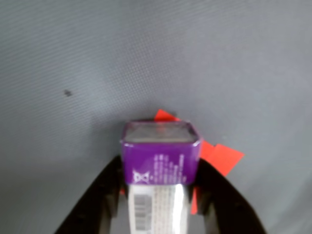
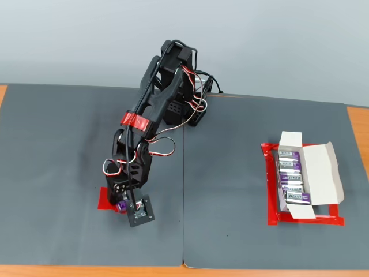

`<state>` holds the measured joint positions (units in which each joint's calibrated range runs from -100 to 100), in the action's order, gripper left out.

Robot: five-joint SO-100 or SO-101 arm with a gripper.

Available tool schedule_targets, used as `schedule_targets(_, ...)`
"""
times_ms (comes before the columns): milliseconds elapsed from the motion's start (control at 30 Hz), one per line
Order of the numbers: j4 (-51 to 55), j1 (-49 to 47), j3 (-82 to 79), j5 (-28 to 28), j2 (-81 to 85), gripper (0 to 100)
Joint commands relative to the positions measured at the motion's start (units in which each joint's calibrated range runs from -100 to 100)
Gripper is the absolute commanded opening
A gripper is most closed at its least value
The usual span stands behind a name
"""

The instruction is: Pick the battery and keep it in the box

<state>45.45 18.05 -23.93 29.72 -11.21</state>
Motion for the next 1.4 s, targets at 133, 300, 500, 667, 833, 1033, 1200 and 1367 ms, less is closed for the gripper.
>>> schedule_targets(133,0.5,0.2,-0.1,-0.2,-0.2,6)
schedule_targets(300,0.5,0.1,0.1,-0.7,0.8,6)
schedule_targets(500,0.6,-0.6,0.6,-4.6,5.1,6)
schedule_targets(667,0.6,-2.0,0.3,-6.9,9.0,6)
schedule_targets(833,0.6,-4.1,0.6,-9.7,13.3,6)
schedule_targets(1033,4.7,-8.5,0.9,-12.3,19.7,6)
schedule_targets(1200,7.2,-13.9,0.9,-15.0,24.4,6)
schedule_targets(1367,9.5,-20.3,0.9,-17.9,29.6,6)
